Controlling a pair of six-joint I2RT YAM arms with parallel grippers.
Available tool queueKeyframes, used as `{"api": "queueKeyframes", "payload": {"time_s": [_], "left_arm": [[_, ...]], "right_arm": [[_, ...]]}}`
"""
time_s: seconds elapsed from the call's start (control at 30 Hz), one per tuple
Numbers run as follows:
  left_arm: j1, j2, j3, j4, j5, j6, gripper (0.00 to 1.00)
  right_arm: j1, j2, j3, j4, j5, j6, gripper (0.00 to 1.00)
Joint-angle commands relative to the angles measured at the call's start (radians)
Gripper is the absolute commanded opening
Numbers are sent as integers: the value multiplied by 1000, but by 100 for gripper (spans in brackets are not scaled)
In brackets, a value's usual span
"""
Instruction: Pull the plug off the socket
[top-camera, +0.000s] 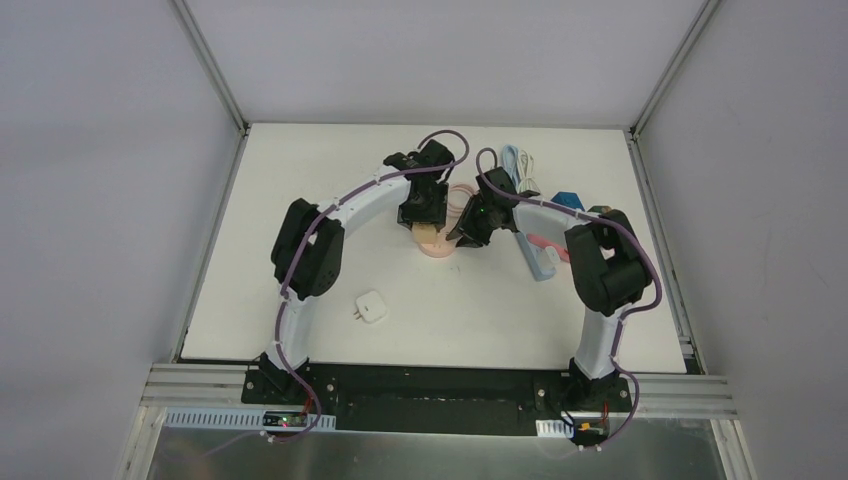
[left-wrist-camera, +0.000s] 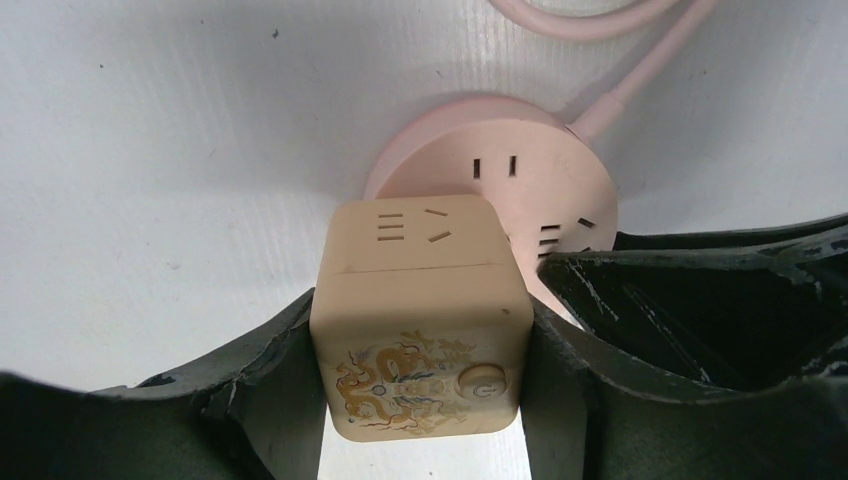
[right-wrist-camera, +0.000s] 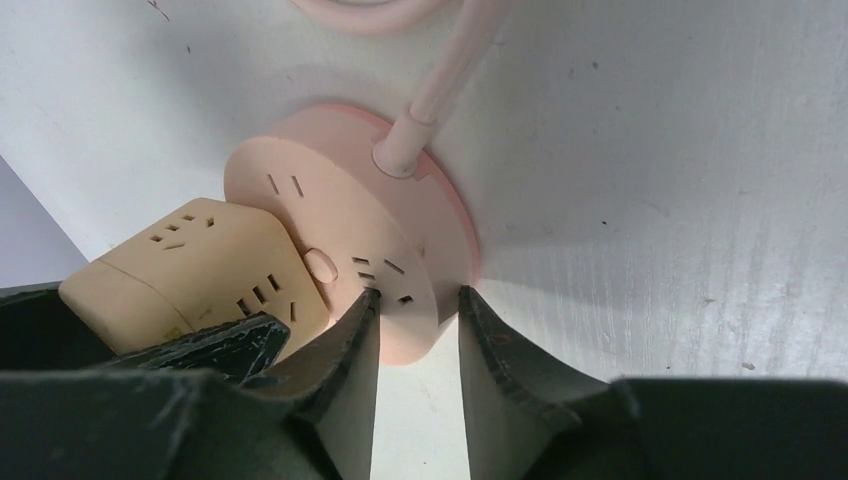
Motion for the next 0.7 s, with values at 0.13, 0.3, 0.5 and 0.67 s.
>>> {"api": "queueKeyframes", "payload": {"time_s": [0.13, 0.3, 0.5, 0.67], "left_arm": [[-34, -68, -89, 252, 622, -172, 0], [-51, -46, 23, 35, 387, -108, 0], [-58, 6, 107, -187, 184, -71, 0], [-57, -123, -77, 73, 420, -26, 0]], "right_arm": [[51, 132, -39, -49, 81, -53, 25], [69, 151, -38, -72, 117, -2, 24], [69, 177, 0, -136, 141, 13, 22], [68, 160, -19, -110, 131, 3, 22]]}}
